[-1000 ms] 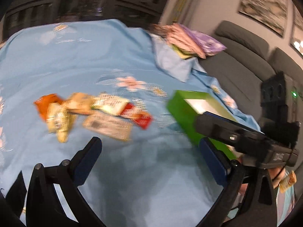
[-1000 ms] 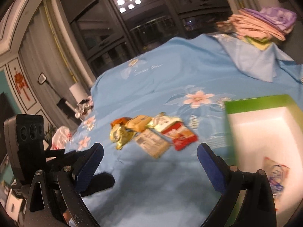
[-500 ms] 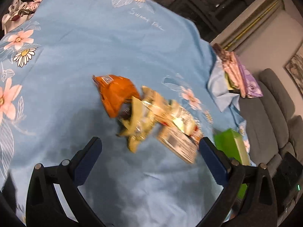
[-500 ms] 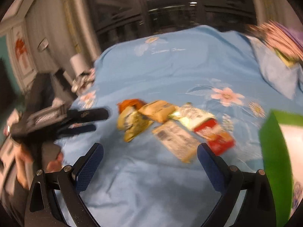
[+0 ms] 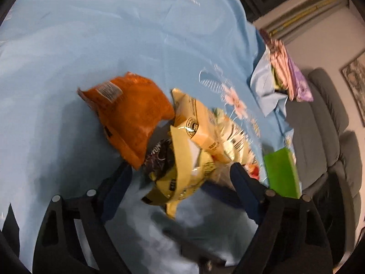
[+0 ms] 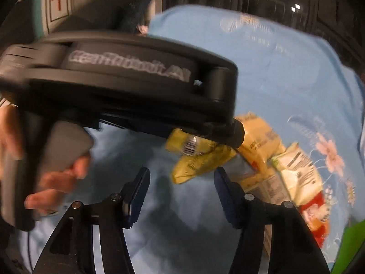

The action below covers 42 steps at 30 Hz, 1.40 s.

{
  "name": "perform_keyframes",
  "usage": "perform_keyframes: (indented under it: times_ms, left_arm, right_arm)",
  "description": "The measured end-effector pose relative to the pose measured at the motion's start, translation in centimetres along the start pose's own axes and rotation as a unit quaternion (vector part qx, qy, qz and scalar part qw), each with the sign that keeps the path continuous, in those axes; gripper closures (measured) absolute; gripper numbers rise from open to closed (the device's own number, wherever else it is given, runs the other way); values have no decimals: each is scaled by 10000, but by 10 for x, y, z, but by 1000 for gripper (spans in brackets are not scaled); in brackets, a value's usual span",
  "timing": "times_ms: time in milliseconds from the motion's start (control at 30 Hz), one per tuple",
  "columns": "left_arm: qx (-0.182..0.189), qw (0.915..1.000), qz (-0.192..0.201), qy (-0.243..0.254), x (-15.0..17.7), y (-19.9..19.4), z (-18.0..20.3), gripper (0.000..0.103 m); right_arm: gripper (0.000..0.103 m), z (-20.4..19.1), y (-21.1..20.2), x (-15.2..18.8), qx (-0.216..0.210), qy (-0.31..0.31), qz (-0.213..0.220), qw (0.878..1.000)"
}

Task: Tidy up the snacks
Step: 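Reach the left gripper to the yellow crinkled bag and grasp it, then carry the yellow bag into the green box and open the left gripper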

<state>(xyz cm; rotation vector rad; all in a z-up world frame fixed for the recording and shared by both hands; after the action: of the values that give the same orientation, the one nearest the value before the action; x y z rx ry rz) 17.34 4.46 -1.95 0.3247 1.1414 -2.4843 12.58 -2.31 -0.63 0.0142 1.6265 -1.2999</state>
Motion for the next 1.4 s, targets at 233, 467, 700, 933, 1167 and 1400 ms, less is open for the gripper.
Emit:
perform_keyframes:
  times_ms: [233,467,700,933,1167,1400]
  left_arm:
    - [249,9996,103,-77,-6,0,-8,34]
    - [162,9997,177,-70,-7,-4,-15,45]
    - [-118,9992,218,297,-4,-10,0,51]
    - [-287,9971,403,587,6,-24,28,51]
    - [-264,9924,607,1038,35,-44,82,51]
    - [-122,9844,639,1637,84,-38,161,51]
  right_arm:
    - [51,21,-1,-13,-184,520,305,9980]
    - [62,18,2,-20,-127,560,263,9980]
    - [68,20,-11,-13,-193,686,386,9967]
    - [68,22,-28,-14,-155,778,464,9958]
    - [68,15,-79,-1,11,714,830,9940]
    - [68,29,-154,41,339,868,1151,9890]
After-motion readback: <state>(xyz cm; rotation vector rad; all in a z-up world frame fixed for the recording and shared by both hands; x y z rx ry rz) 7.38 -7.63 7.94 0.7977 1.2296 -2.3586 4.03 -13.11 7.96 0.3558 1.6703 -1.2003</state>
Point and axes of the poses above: each gripper's, at about its wrist camera, not at the fingertips, and y roughly the way its jaws point, z to its right, x to its underside, the point moved 6 cm from there along y, roughly the way its jaws point, and after that the axes turned 5 degrees about -y, right-handed, at the moved point
